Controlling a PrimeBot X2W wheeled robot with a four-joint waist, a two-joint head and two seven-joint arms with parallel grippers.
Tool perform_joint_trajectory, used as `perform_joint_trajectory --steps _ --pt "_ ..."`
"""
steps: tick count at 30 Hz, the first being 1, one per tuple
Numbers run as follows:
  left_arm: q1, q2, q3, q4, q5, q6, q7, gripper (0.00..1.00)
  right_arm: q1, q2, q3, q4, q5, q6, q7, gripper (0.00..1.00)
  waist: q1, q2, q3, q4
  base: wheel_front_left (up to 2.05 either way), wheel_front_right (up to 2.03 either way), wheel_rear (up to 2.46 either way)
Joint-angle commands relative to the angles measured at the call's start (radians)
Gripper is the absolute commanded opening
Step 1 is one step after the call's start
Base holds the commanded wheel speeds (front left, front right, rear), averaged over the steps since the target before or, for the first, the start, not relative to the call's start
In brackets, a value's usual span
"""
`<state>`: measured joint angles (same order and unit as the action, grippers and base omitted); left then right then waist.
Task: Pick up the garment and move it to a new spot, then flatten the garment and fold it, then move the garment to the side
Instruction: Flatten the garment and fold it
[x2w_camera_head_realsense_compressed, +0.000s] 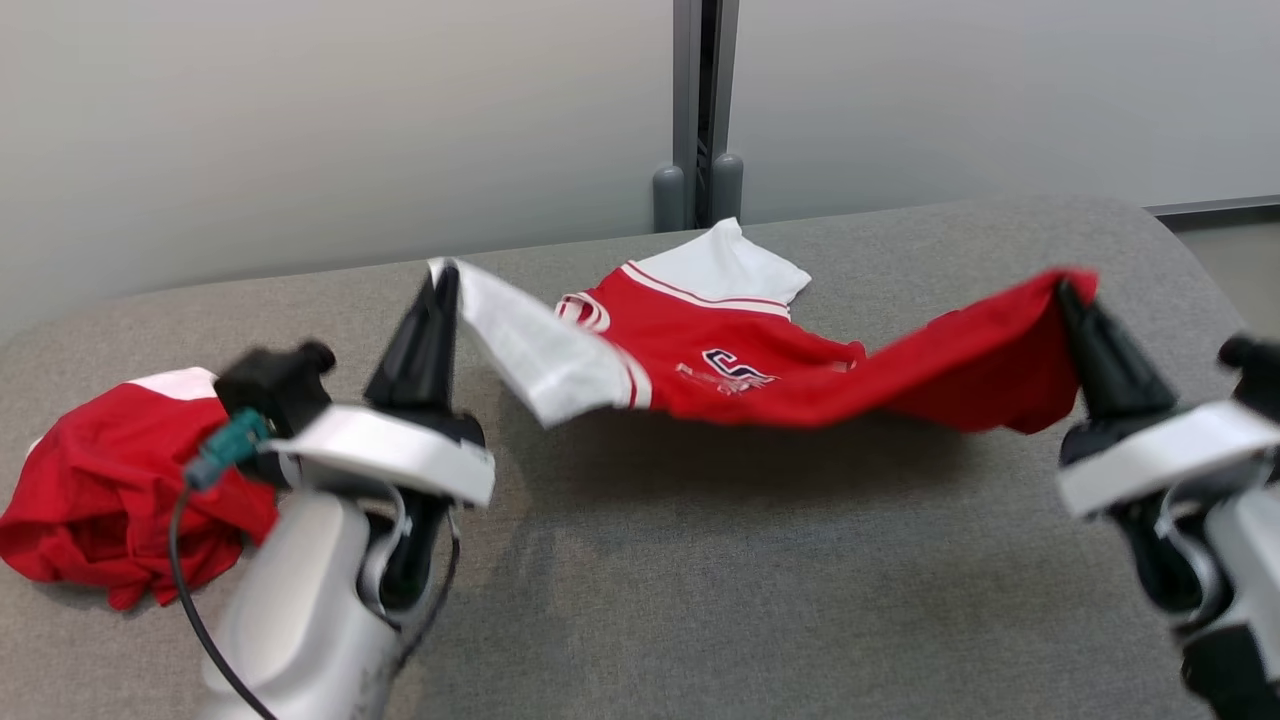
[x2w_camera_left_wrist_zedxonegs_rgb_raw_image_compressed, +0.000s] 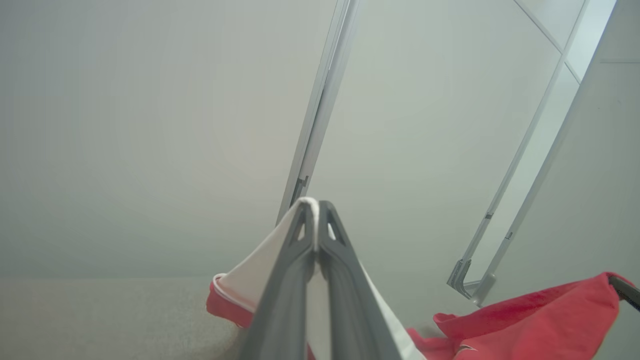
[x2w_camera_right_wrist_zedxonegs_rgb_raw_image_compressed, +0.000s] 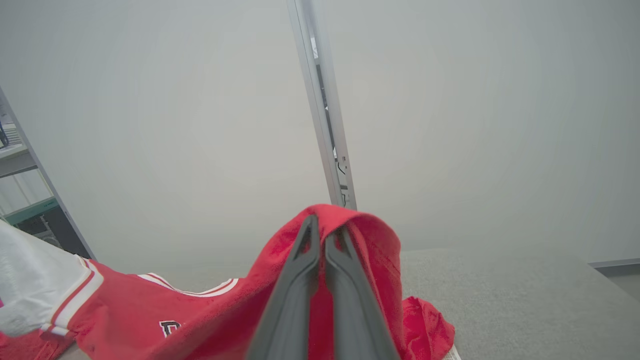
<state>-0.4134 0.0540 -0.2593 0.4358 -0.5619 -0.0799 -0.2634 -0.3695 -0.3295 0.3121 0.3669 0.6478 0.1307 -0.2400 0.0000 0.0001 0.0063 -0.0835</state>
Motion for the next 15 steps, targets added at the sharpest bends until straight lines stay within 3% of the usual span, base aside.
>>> perform_joint_trajectory --steps 1,7,15 --pt "-0.059 0.020 0.008 -0.011 -0.007 -0.011 0.016 0.00 -0.065 -0.028 -0.010 -0.009 0.031 0.000 0.022 0.00 0.0000 -0.0001 -0.007 -0.004 0.00 0.00 0.00" --pt "-0.209 0.039 0.047 -0.034 -0.053 -0.008 0.086 0.00 -0.255 -0.062 -0.036 0.025 0.096 0.000 0.090 0.00 0.0000 -0.0001 -0.018 -0.008 0.00 0.00 0.00" --pt "-0.316 0.029 0.104 -0.020 -0.150 0.016 0.159 0.00 -0.412 -0.037 -0.055 0.111 0.182 0.000 0.192 0.00 0.0000 -0.0001 -0.024 -0.010 0.00 0.00 0.00"
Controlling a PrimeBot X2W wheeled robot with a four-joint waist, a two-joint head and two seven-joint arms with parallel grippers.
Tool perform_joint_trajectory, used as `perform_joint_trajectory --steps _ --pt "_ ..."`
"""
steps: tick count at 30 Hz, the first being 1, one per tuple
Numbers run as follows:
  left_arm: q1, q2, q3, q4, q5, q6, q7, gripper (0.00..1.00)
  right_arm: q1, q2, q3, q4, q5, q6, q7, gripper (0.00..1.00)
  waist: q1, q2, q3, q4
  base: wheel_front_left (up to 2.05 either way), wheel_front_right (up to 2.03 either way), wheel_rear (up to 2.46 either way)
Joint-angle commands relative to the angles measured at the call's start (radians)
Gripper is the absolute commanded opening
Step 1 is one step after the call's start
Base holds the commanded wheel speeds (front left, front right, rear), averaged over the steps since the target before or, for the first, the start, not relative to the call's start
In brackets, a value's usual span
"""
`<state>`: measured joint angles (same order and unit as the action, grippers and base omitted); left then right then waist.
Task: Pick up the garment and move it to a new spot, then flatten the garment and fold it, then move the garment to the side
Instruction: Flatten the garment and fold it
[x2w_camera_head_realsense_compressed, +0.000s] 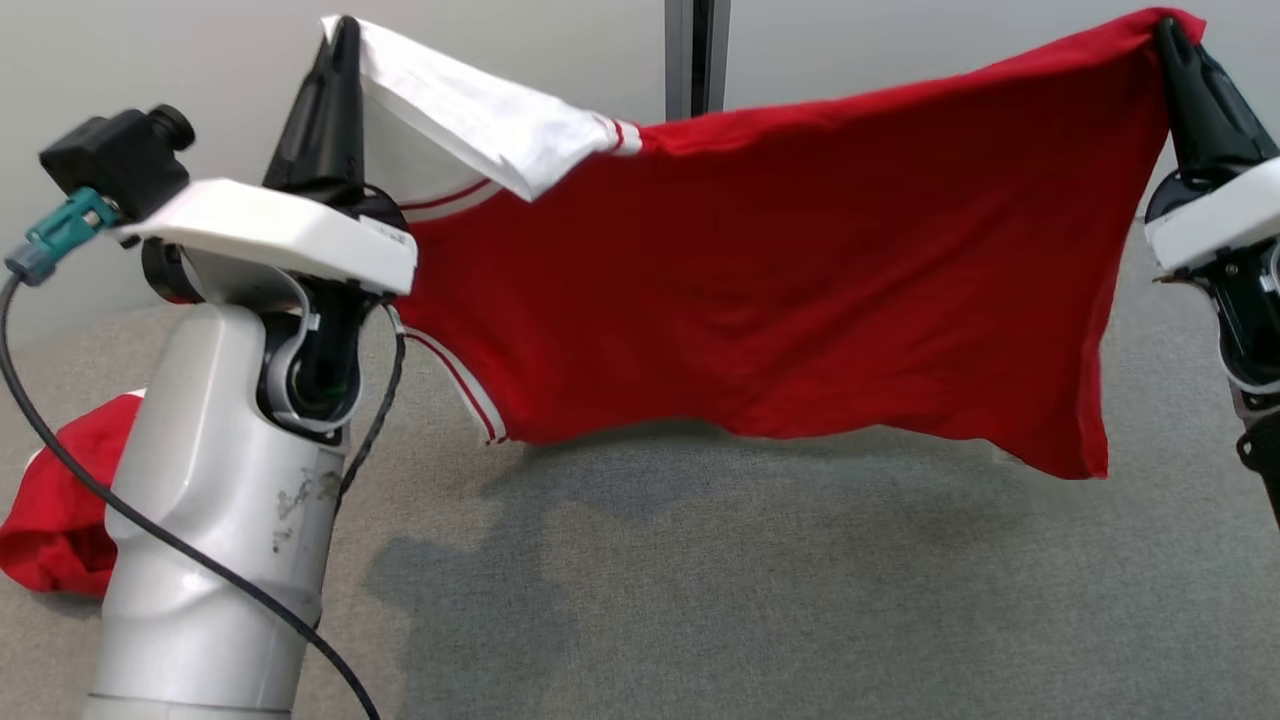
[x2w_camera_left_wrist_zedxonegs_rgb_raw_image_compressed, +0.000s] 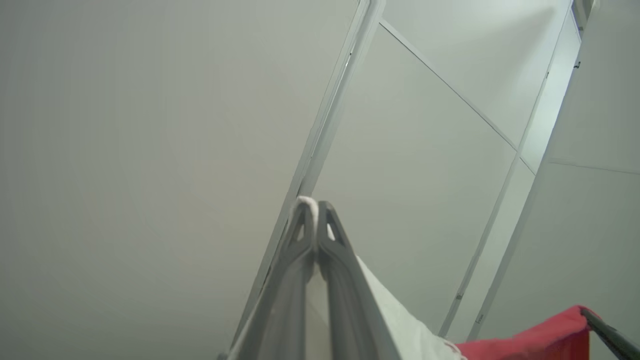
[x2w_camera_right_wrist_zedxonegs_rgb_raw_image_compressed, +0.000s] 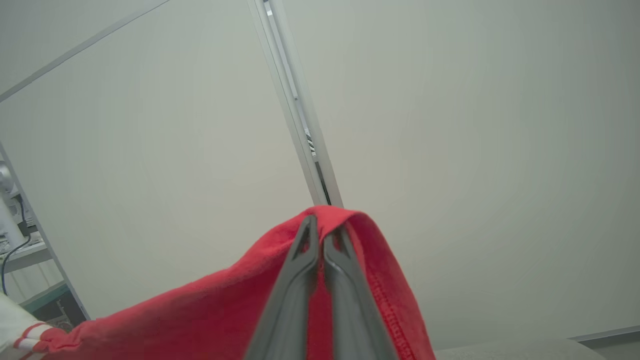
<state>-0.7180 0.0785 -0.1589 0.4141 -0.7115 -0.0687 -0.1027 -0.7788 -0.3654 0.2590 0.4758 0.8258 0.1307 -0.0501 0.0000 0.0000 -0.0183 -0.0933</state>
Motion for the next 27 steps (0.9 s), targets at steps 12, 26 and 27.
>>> perform_joint_trajectory --steps 12,26,27 --pt "-0.178 -0.009 0.044 0.112 -0.084 0.057 0.052 0.00 -0.183 0.043 -0.010 0.135 0.115 0.000 0.110 0.00 0.0000 0.0000 0.072 0.003 0.00 0.00 0.00" --pt "-0.821 0.048 0.033 0.313 0.010 0.102 0.004 0.00 -0.718 0.040 0.011 0.278 0.059 0.000 -0.046 0.00 0.0000 0.0000 0.496 0.017 0.00 0.00 0.00" --pt "-0.868 0.046 0.030 0.329 0.018 0.094 -0.026 0.00 -0.752 0.046 0.010 0.298 0.055 0.000 -0.082 0.00 0.0000 0.0000 0.518 0.019 0.00 0.00 0.00"
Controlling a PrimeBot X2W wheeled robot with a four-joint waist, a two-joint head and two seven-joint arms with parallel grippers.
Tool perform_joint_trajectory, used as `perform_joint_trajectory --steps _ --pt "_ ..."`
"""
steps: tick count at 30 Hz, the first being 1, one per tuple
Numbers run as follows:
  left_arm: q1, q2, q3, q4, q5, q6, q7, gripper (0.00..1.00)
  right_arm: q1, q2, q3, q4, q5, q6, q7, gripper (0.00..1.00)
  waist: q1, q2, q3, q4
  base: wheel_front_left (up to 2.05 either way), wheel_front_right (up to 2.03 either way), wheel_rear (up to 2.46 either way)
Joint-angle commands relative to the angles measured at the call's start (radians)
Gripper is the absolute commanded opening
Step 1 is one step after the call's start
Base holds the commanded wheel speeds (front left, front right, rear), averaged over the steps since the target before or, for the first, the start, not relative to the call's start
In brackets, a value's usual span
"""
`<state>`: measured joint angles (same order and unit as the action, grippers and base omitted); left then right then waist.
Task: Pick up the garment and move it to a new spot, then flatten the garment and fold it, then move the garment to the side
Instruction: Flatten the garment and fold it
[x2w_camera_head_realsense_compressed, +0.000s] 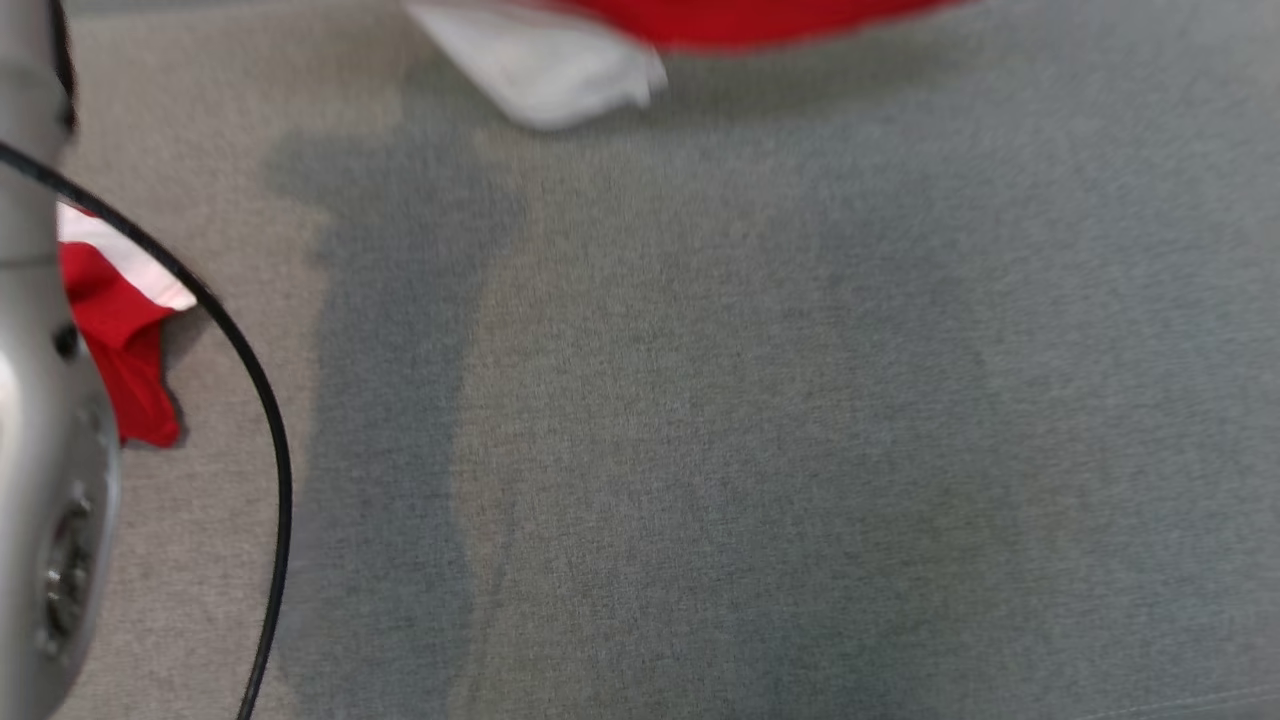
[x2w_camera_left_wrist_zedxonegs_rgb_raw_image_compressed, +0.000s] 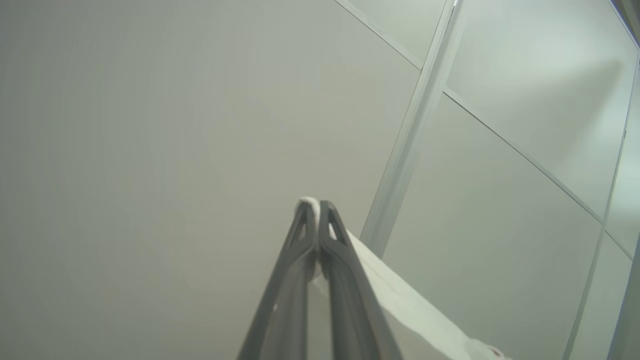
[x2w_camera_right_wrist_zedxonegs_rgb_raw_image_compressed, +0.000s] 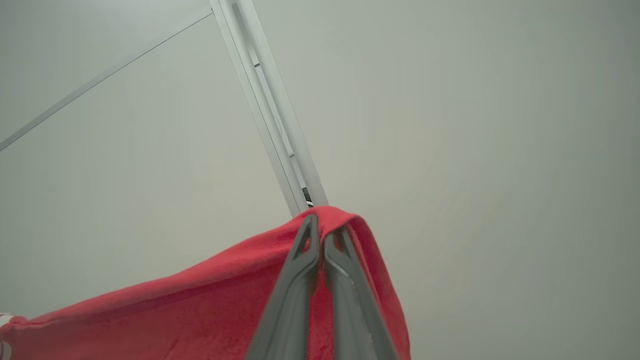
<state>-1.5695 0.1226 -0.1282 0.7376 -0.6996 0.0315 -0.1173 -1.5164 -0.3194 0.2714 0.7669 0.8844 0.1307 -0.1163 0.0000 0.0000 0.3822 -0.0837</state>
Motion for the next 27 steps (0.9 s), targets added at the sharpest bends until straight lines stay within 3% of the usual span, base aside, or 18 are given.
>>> perform_joint_trajectory --steps 1,5,11,19,27 --pt "-0.065 -0.001 -0.001 0.022 0.014 -0.009 -0.041 0.00 -0.046 0.004 0.000 0.025 -0.009 0.000 -0.049 0.00 0.0000 0.0000 0.139 0.012 0.00 0.00 0.00" --pt "-0.212 -0.023 0.006 0.086 0.027 -0.033 -0.121 0.00 -0.154 0.007 0.008 0.074 -0.032 0.000 -0.135 0.00 0.0000 0.0000 0.201 0.029 0.00 0.00 0.00" --pt "-0.290 -0.048 0.027 0.107 0.048 -0.083 -0.148 0.00 -0.179 0.015 -0.100 0.056 -0.055 0.000 -0.150 0.00 0.0000 0.0000 0.285 0.065 0.00 0.00 0.00" --pt "-0.158 -0.067 0.070 0.063 0.108 -0.121 -0.147 0.00 -0.074 0.031 -0.114 0.074 -0.083 0.000 -0.150 0.00 0.0000 0.0000 0.346 0.098 0.00 0.00 0.00" --pt "0.037 -0.069 0.038 0.078 0.109 -0.149 -0.147 0.00 0.090 0.026 -0.053 0.113 -0.034 0.000 -0.150 0.00 0.0000 0.0000 0.299 0.108 0.00 0.00 0.00"
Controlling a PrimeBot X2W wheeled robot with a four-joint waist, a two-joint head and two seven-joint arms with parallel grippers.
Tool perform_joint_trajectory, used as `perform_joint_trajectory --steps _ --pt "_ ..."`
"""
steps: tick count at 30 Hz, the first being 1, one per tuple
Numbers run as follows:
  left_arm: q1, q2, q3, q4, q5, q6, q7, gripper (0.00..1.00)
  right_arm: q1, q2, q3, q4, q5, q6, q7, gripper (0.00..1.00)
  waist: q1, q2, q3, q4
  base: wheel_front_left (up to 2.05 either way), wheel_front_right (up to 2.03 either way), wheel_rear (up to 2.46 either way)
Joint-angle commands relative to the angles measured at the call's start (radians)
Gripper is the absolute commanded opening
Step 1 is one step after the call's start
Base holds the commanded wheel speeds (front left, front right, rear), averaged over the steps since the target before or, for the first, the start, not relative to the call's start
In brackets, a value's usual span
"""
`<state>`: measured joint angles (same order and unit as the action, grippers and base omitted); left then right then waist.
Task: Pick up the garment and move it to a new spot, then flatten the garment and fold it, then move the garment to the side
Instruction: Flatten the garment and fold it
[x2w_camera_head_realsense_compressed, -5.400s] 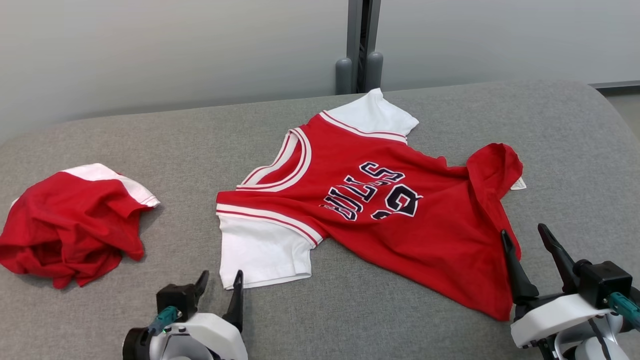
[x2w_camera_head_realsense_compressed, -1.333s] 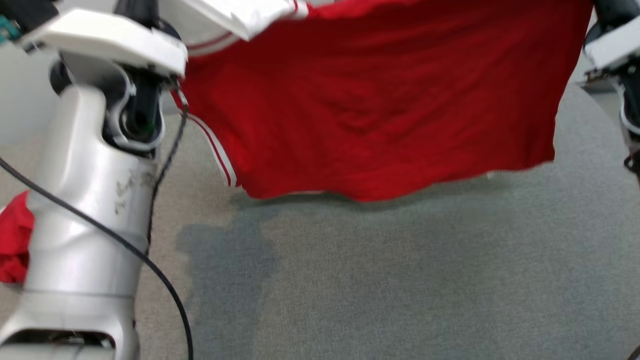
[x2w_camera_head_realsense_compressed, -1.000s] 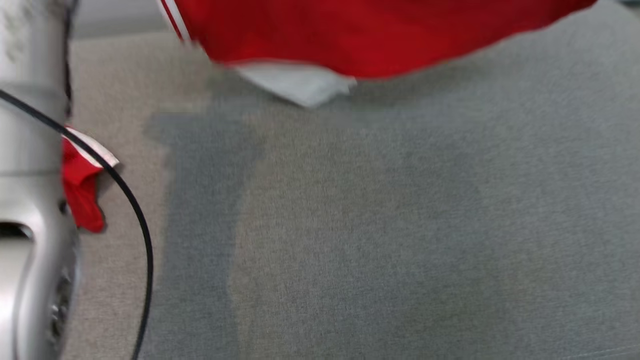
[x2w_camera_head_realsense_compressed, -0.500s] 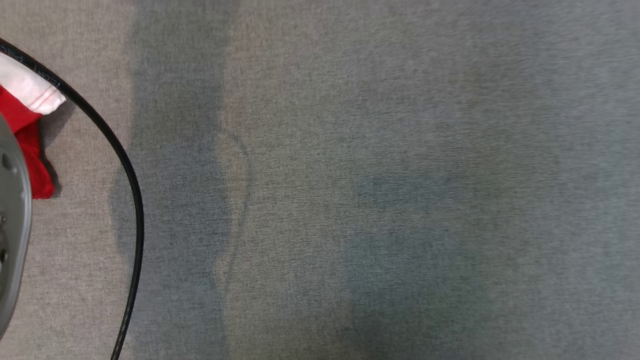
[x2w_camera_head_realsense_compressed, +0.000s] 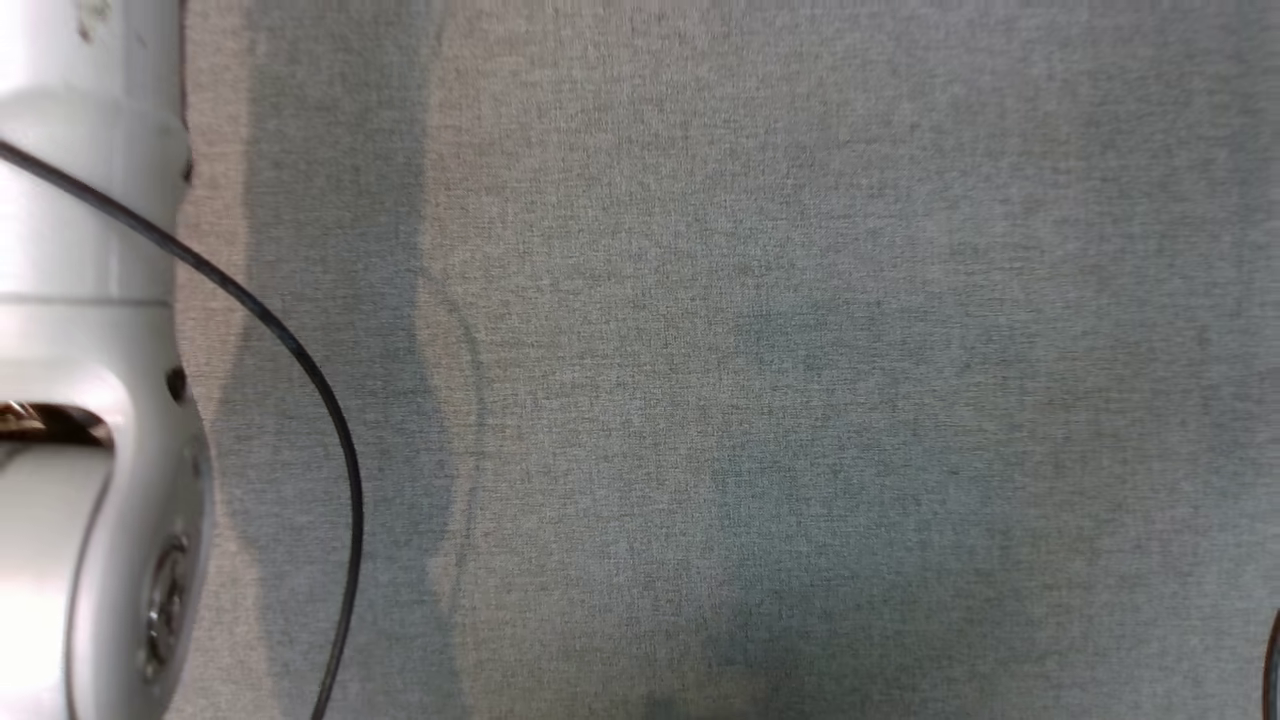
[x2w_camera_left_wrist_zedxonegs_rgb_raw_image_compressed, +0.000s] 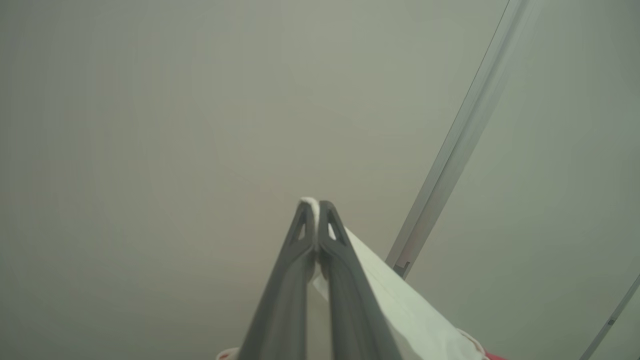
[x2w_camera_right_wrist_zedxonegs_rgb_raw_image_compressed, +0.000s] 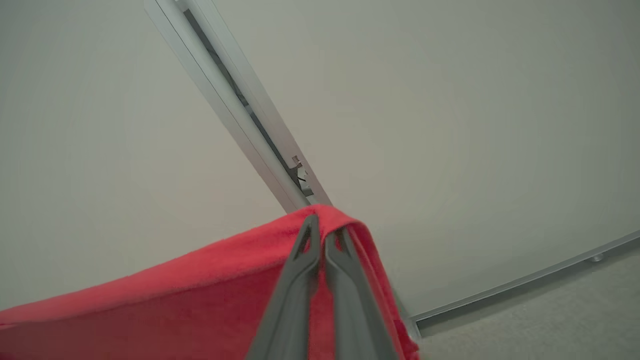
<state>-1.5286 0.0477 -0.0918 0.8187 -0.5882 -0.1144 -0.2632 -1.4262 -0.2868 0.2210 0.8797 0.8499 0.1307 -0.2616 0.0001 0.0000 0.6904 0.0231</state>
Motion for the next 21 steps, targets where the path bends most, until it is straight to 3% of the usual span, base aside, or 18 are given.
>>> perform_joint_trajectory --steps 1,10,15,21 --pt "0.020 0.006 0.005 -0.003 -0.007 -0.005 -0.001 0.00 0.022 -0.009 0.003 0.006 0.013 0.000 -0.005 0.00 -0.0001 0.0000 -0.022 0.002 0.00 0.00 0.00" --pt "0.266 0.005 -0.065 0.039 -0.012 -0.015 -0.001 0.00 0.249 -0.040 0.118 0.056 0.150 0.000 -0.005 0.00 -0.0001 0.0000 -0.170 0.022 0.00 0.00 0.00" --pt "0.402 0.007 -0.136 0.117 0.060 -0.015 -0.001 0.00 0.373 -0.066 0.174 0.081 0.210 0.000 -0.005 0.00 -0.0001 0.0000 -0.238 0.041 0.00 0.00 0.00" --pt "0.558 0.030 -0.312 0.173 0.167 -0.015 -0.001 0.00 0.502 -0.093 0.267 0.103 0.240 0.000 -0.001 0.00 -0.0001 0.0000 -0.313 0.057 0.00 0.00 0.00"
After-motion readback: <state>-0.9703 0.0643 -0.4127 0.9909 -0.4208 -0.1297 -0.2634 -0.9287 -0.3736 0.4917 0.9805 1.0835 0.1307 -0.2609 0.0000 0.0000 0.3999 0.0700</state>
